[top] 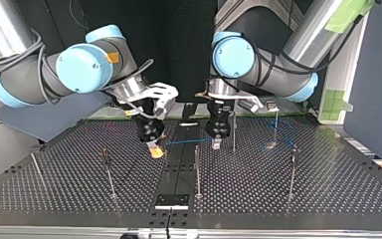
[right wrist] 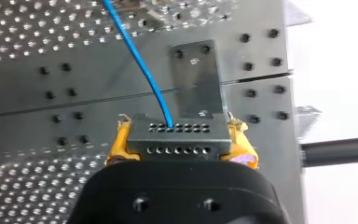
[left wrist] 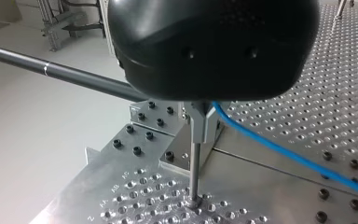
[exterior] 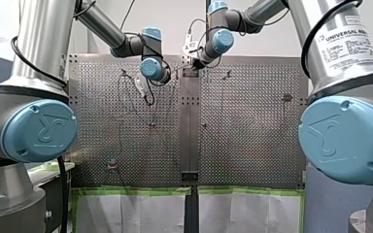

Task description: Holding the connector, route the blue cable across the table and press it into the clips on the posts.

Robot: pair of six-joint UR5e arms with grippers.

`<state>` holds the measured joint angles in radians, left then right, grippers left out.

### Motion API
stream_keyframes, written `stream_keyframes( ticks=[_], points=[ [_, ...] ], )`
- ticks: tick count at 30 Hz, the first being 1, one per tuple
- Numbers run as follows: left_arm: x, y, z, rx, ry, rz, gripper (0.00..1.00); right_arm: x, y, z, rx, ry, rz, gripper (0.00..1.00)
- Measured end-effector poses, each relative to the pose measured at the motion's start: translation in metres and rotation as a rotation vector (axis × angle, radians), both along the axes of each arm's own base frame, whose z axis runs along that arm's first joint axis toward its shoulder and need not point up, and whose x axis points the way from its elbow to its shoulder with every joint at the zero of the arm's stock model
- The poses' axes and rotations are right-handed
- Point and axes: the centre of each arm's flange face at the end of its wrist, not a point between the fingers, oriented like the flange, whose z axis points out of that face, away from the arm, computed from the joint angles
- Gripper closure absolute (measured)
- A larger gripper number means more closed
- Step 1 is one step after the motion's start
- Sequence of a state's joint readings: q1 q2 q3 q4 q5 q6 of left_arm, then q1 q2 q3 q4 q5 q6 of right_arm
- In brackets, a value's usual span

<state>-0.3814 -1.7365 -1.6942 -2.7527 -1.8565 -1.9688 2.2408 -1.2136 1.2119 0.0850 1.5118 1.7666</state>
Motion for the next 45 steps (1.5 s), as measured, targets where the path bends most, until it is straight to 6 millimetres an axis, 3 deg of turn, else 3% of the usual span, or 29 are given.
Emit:
stream_keyframes(
  ticks=[6, 19, 28, 37, 45],
  points=[
    [0.011, 0.003, 0.000, 0.000, -0.013, -0.008, 1.00, 0.005, -0.010, -0.020, 0.024, 0.016, 0.010, 1.00],
    [0.032, 0.019, 0.012, 0.010, -0.034, -0.010, 1.00, 0.001, -0.024, -0.004, 0.015, -0.020, 0.025, 1.00],
    [0.056, 0.021, -0.001, 0.014, -0.025, -0.025, 1.00, -0.007, -0.035, -0.008, 0.022, -0.020, 0.012, 1.00],
    [0.075, 0.032, 0.009, -0.002, -0.062, -0.035, 1.00, -0.004, -0.050, -0.028, 0.040, -0.006, 0.016, 1.00],
    [0.101, 0.035, 0.000, 0.008, -0.032, -0.036, 1.00, -0.005, -0.072, -0.023, 0.025, -0.025, 0.015, 1.00]
  ],
)
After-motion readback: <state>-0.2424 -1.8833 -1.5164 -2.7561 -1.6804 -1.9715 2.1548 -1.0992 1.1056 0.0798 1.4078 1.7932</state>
